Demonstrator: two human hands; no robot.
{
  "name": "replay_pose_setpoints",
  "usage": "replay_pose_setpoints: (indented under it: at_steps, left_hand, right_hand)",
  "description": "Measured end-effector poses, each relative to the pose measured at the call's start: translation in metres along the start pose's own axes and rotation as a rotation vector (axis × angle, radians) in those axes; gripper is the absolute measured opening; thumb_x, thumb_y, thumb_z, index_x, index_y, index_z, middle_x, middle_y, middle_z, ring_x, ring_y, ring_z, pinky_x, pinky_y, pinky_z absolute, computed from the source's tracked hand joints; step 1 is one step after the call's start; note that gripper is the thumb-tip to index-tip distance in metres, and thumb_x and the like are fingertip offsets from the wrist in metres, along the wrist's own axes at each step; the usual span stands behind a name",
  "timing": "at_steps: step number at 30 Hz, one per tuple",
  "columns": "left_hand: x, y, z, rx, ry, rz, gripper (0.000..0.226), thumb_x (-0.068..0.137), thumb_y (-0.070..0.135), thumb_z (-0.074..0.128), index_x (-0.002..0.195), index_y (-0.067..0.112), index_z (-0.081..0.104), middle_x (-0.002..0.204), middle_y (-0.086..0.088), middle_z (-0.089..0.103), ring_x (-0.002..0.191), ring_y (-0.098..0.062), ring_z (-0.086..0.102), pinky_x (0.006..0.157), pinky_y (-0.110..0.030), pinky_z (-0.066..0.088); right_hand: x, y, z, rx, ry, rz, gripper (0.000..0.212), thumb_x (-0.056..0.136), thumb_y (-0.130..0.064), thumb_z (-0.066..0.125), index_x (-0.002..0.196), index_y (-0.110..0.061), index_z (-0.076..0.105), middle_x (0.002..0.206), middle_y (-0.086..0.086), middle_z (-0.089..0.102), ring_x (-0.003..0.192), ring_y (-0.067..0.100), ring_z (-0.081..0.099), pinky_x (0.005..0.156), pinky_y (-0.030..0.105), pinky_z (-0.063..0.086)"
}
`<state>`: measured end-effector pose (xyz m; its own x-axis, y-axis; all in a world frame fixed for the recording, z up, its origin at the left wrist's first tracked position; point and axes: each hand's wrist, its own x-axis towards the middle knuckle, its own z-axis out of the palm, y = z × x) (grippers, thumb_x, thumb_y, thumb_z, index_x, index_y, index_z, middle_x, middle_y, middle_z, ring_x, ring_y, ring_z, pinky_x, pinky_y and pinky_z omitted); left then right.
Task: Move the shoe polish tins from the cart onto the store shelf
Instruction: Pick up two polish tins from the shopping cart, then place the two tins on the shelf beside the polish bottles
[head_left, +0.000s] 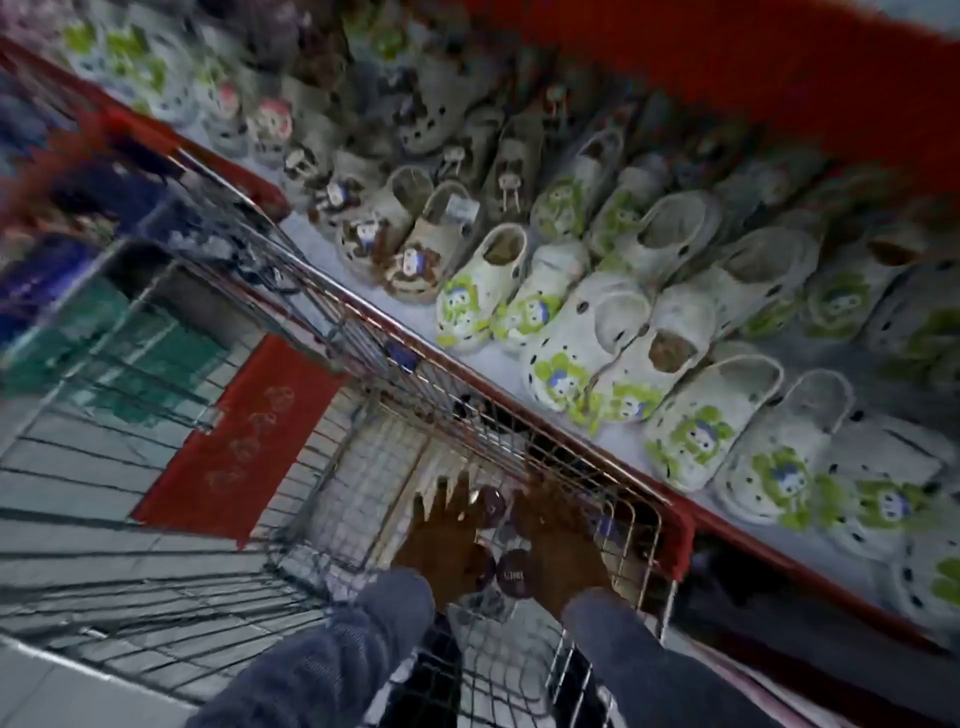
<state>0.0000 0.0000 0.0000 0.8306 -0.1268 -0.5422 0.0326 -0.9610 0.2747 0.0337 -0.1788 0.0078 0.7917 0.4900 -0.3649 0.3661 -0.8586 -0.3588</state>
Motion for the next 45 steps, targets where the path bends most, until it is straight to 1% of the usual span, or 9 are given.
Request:
replay_pose_setpoints:
  at_steps: [5,11,16,21,25,30,34,37,45]
  left_hand:
    - [0.056,-0.017,0.054,-0.050,-0.173,-0.011,0.078,0.099,0.041,0.050,0.157,0.020,0.003,0.167,-0.010,-0.007,0.153,-0.041,-0.005,0.124,-0.058,0.007]
    - [0.099,-0.026,0.098,-0.129,-0.132,0.059,0.076,0.092,0.031,0.051,0.156,0.012,0.014,0.166,-0.018,0.009,0.153,-0.041,0.004,0.124,-0.053,0.013]
    - [0.103,-0.022,0.087,-0.049,-0.002,0.104,0.050,0.076,0.013,0.062,0.125,0.013,0.049,0.126,-0.012,0.054,0.117,-0.036,0.047,0.097,-0.050,0.046]
    - [0.064,-0.016,0.020,-0.123,0.137,0.101,0.048,0.064,0.029,0.066,0.108,0.011,0.059,0.120,-0.013,0.058,0.109,-0.036,0.053,0.097,-0.047,0.043]
    - [-0.001,-0.003,-0.063,-0.248,0.360,0.081,0.056,0.060,0.026,0.072,0.111,0.012,0.053,0.104,-0.016,0.067,0.096,-0.036,0.062,0.092,-0.033,0.042]
    - [-0.089,0.034,-0.197,-0.419,0.594,0.198,0.075,0.056,0.002,0.087,0.116,0.022,0.047,0.088,-0.001,0.061,0.075,-0.001,0.046,0.069,-0.011,0.039]
    - [-0.132,0.058,-0.289,-0.374,0.699,0.257,0.071,0.063,0.020,0.084,0.119,0.013,0.042,0.085,-0.002,0.064,0.072,-0.010,0.061,0.062,-0.036,0.054]
    - [-0.152,0.079,-0.348,-0.332,0.796,0.292,0.063,0.058,0.030,0.080,0.106,0.021,0.040,0.083,0.009,0.060,0.070,-0.001,0.060,0.055,-0.034,0.052]
    - [-0.147,0.149,-0.451,-0.242,0.819,0.436,0.054,0.061,0.022,0.082,0.096,0.025,0.040,0.084,0.006,0.062,0.067,-0.008,0.062,0.053,-0.019,0.050]
  right_hand:
    - [0.032,0.017,0.036,0.060,-0.102,0.238,0.068,0.086,-0.027,0.068,0.144,-0.013,0.036,0.153,0.016,0.034,0.140,0.037,0.031,0.115,0.051,0.030]
    - [0.065,0.045,0.097,0.035,-0.282,0.235,0.076,0.090,-0.012,0.062,0.151,-0.016,0.018,0.160,0.020,0.015,0.146,0.040,0.017,0.115,0.052,0.030]
    - [0.076,0.038,0.088,-0.032,-0.185,0.251,0.064,0.071,-0.014,0.079,0.127,-0.011,0.049,0.128,0.015,0.054,0.122,0.039,0.049,0.086,0.046,0.056]
    - [0.058,0.011,0.007,0.134,-0.116,0.228,0.043,0.061,-0.020,0.078,0.100,-0.016,0.060,0.110,0.008,0.062,0.105,0.034,0.060,0.080,0.038,0.055]
    - [0.023,-0.020,-0.093,0.244,-0.044,0.167,0.073,0.056,-0.036,0.085,0.119,-0.016,0.053,0.116,0.007,0.065,0.109,0.030,0.061,0.087,0.038,0.054]
    - [-0.025,-0.063,-0.241,0.319,0.110,0.059,0.071,0.046,-0.047,0.082,0.111,-0.026,0.060,0.107,-0.003,0.069,0.100,0.018,0.065,0.083,0.038,0.056]
    - [-0.058,-0.089,-0.346,0.319,0.296,-0.068,0.071,0.044,-0.046,0.083,0.110,-0.026,0.066,0.105,-0.007,0.071,0.094,0.011,0.066,0.085,0.034,0.056]
    - [-0.079,-0.100,-0.408,0.281,0.451,-0.117,0.058,0.045,-0.046,0.080,0.098,-0.027,0.068,0.091,-0.007,0.073,0.077,0.007,0.067,0.073,0.036,0.059]
    - [-0.094,-0.070,-0.490,0.313,0.710,-0.026,0.091,0.047,-0.054,0.080,0.130,-0.027,0.054,0.127,-0.008,0.061,0.114,0.011,0.059,0.100,0.034,0.050]
